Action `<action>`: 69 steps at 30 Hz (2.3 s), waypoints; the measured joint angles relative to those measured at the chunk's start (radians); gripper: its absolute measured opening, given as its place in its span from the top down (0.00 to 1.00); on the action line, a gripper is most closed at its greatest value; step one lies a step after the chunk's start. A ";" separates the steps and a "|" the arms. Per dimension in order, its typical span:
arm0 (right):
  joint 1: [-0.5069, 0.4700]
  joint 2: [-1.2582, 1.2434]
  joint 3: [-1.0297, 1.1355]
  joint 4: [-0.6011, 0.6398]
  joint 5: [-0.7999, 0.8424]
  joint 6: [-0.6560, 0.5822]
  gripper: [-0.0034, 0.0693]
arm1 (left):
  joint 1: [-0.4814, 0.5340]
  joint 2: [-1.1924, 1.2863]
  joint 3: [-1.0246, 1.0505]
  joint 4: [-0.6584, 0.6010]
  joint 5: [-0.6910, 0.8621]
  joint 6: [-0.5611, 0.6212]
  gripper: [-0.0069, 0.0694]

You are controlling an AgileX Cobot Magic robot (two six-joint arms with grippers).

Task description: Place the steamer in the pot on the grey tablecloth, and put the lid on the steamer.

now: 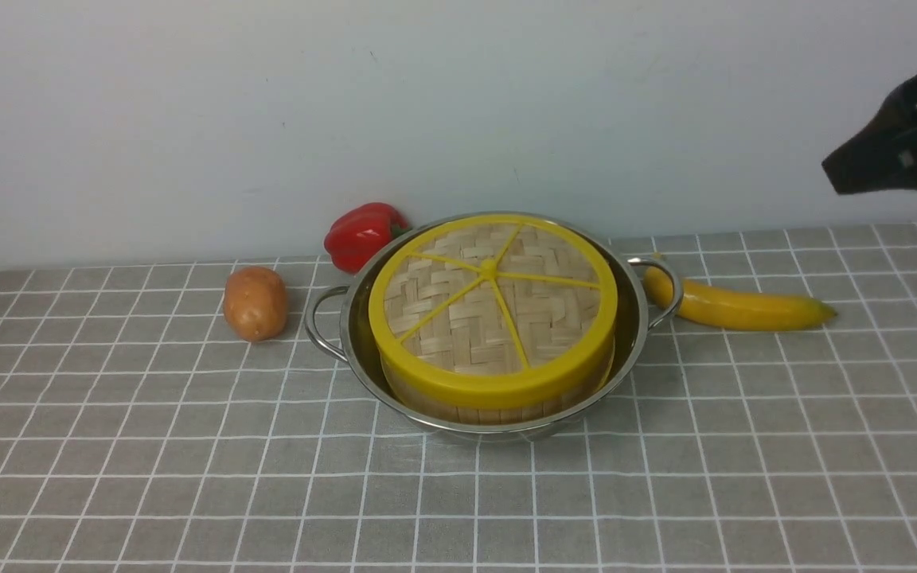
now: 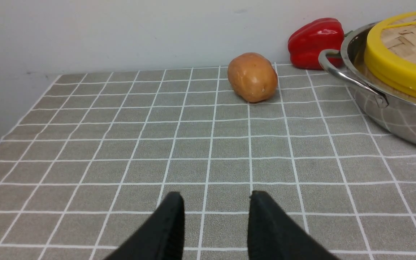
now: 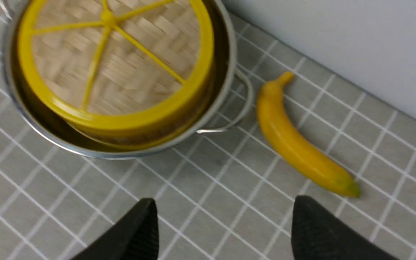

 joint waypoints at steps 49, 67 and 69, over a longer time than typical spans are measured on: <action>0.041 -0.245 0.513 0.046 -0.317 -0.043 0.34 | 0.000 0.000 0.000 0.001 0.000 0.000 0.59; 0.041 -0.253 0.615 0.242 -0.512 -0.110 0.97 | 0.000 0.000 0.000 0.001 0.000 0.000 0.59; 0.041 -0.253 0.615 0.253 -0.533 -0.110 0.97 | 0.000 0.000 0.000 0.001 0.000 0.000 0.59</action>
